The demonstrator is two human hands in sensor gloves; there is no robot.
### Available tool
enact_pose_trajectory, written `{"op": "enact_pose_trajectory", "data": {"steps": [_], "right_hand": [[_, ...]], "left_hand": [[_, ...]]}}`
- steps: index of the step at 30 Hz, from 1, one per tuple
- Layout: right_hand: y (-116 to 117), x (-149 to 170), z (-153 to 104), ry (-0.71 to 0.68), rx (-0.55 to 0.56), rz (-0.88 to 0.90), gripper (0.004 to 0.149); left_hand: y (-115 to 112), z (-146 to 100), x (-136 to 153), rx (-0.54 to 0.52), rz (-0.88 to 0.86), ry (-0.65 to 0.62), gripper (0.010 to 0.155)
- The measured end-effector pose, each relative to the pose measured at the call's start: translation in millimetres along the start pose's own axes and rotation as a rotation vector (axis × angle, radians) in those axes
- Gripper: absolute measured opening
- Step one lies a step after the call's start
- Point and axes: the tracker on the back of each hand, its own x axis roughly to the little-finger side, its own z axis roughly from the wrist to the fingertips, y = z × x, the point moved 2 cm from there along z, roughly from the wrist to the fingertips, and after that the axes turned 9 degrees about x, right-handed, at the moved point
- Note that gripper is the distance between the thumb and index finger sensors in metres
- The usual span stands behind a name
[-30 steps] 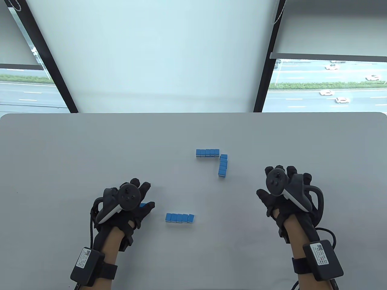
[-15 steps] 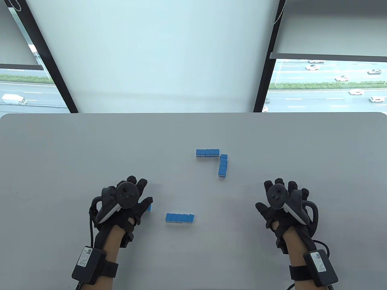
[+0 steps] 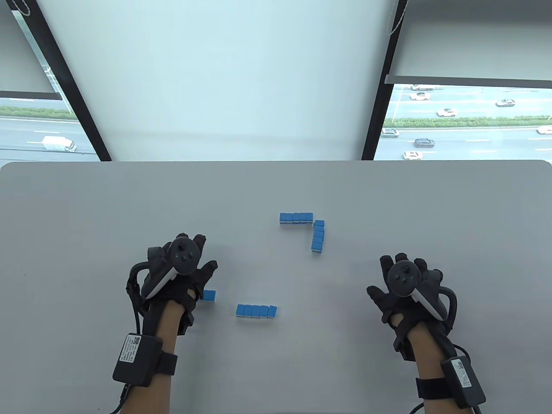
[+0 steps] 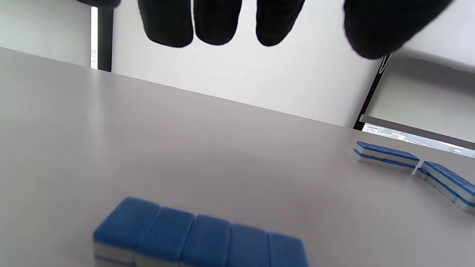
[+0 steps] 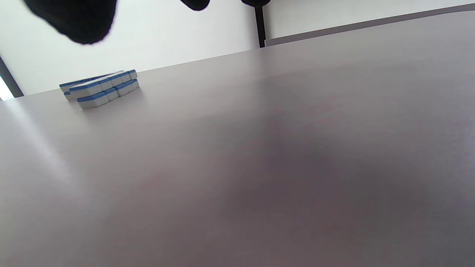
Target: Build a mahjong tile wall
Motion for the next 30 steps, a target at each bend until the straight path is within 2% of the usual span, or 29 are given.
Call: {"op": "enact_pose_trajectory", "data": {"steps": [4, 11, 16, 20, 30], "right_hand": [[-0.1, 0.6, -0.1, 0.001, 0.001, 0.005, 0.081], [-0.8, 1.1, -1.0, 0.009, 0.0, -0.005, 0.081], [-1.6, 2.4, -1.9, 0.02, 0.0, -0.011, 0.081], [-1.3, 2.7, -2.3, 0.023, -0.005, -0.017, 0.081], [0.8, 2.1, -1.8, 0.017, -0.018, -0.003, 0.082]], "left_hand": [[-15.1, 1.5, 13.9, 0.059, -0.104, 0.024, 0.083], [-34.7, 4.1, 42.3, 0.162, -0.151, 0.092, 0.084], [-50.7, 5.8, 59.6, 0.273, -0.337, 0.12, 0.086], [-51.3, 6.4, 59.5, 0.281, -0.325, 0.129, 0.086], [-60.6, 1.1, 29.6, 0.354, -0.151, 0.244, 0.093]]}}
